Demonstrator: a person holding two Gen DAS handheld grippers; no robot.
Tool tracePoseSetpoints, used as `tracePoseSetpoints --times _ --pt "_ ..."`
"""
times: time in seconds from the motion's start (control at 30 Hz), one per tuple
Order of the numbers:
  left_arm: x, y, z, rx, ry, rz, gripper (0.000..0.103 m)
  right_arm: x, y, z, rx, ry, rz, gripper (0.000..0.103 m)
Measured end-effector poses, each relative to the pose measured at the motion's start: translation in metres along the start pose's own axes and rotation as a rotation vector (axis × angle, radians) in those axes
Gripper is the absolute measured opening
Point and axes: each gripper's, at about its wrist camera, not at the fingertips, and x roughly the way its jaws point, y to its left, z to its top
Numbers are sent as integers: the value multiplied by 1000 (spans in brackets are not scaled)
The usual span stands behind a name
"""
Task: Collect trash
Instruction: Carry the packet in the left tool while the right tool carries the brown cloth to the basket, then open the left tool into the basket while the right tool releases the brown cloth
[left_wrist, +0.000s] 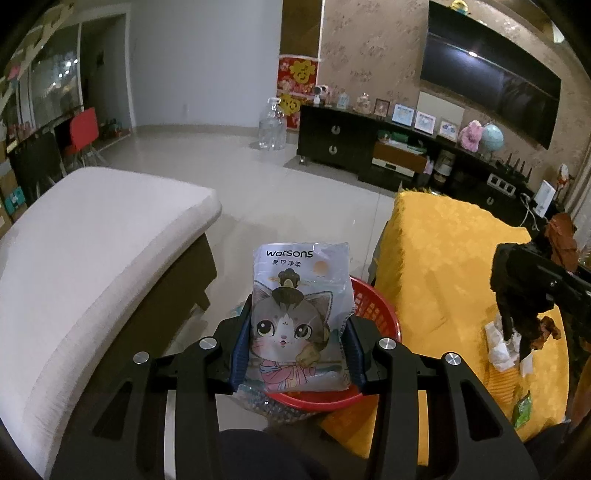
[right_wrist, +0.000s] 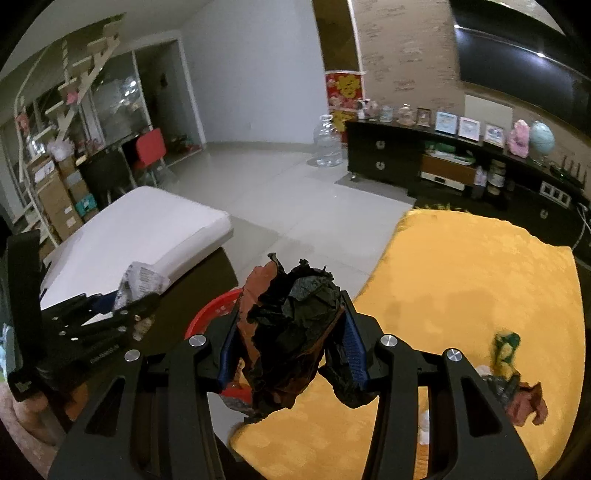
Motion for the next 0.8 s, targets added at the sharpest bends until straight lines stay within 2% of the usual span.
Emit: tracePoseSetpoints --times 0.3,0.8 --pt "25 7 -4 -8 49 -3 41 44 13 3 -1 72 48 46" --pt "89 20 -21 -20 190 -20 41 113 18 -7 15 205 83 46"
